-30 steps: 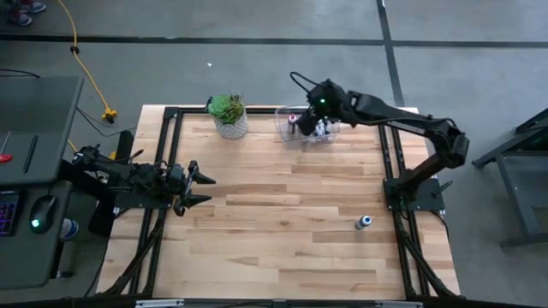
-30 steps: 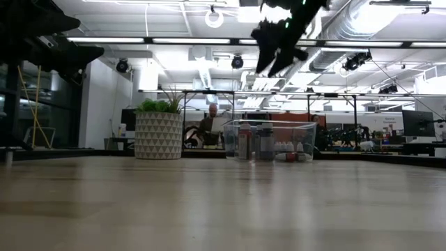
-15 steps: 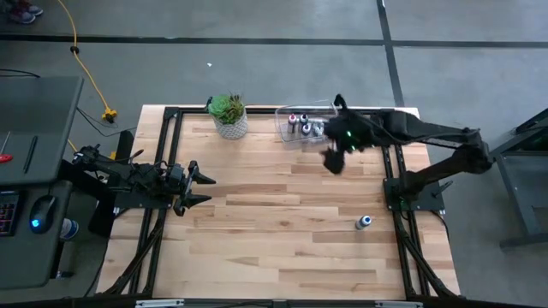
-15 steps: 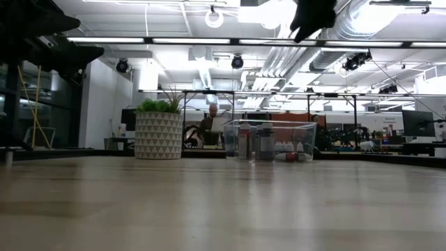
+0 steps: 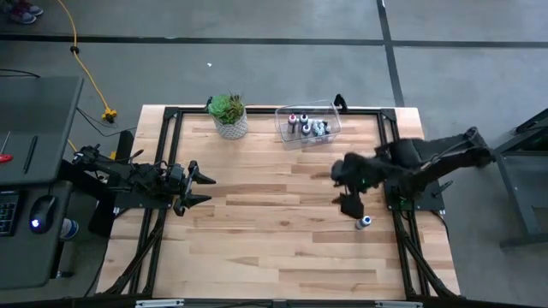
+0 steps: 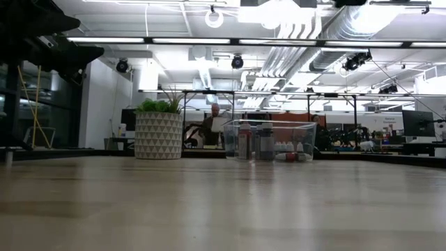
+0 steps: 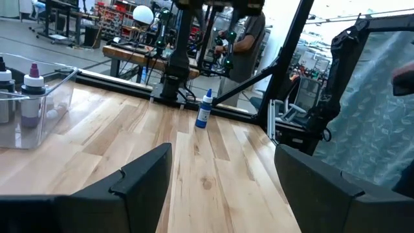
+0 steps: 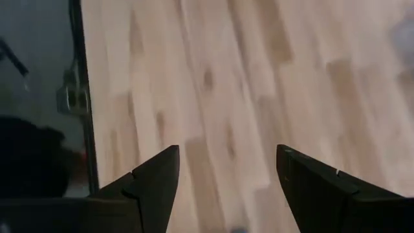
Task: Pick & Place food coloring
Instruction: Put the large blue food coloring bottle into the bin
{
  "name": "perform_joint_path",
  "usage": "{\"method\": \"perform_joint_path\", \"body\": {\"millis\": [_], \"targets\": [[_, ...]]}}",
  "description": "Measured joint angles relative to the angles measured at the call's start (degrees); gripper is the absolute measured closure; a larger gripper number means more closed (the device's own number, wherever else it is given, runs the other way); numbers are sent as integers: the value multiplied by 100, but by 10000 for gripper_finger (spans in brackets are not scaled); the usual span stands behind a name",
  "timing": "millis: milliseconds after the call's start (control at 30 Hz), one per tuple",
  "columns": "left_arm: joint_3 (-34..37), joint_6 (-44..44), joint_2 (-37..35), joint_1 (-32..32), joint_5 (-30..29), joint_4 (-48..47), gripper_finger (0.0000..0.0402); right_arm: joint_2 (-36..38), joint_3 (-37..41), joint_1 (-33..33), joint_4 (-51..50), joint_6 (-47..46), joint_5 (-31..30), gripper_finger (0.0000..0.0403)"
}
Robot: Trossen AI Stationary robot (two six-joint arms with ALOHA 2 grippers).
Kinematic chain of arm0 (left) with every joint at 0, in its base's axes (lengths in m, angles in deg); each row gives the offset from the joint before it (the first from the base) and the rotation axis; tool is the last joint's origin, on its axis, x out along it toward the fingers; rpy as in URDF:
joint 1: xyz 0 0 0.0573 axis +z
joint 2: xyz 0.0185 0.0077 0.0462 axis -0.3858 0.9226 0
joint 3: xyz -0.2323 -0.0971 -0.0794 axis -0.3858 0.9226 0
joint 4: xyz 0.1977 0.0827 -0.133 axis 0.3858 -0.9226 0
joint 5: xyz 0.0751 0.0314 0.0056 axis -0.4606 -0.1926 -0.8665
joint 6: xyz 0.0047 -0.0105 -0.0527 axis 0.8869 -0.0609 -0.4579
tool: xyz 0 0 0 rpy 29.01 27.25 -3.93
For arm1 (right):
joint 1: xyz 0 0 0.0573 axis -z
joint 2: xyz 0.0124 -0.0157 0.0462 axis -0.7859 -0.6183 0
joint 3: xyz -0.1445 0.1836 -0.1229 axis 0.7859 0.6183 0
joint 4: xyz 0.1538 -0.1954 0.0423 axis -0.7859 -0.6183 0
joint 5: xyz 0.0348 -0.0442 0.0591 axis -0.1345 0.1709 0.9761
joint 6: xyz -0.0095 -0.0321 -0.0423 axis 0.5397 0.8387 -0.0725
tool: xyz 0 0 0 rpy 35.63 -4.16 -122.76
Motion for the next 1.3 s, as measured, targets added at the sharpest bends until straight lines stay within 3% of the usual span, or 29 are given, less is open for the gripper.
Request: {"method": "perform_joint_path", "body": {"millis": [233, 533, 867, 1033, 1300], "targets": [[0, 0, 0, 0, 0, 0, 130, -571, 2, -1000, -827, -798, -33, 157], [0, 0, 0, 2, 0, 0, 130, -686, 100, -1388, -2106, -2859, -328, 157], [0, 0, 0, 0, 0, 0, 130, 580, 2167, -1313, -643, -5087, 344, 157], [0, 0, 0, 2, 0, 0, 130, 775, 2771, -1234, -468, -5277, 498, 157], [0, 0, 0, 1, 0, 0, 130, 691, 3121, -1281, -101, -5277, 765, 157]]}}
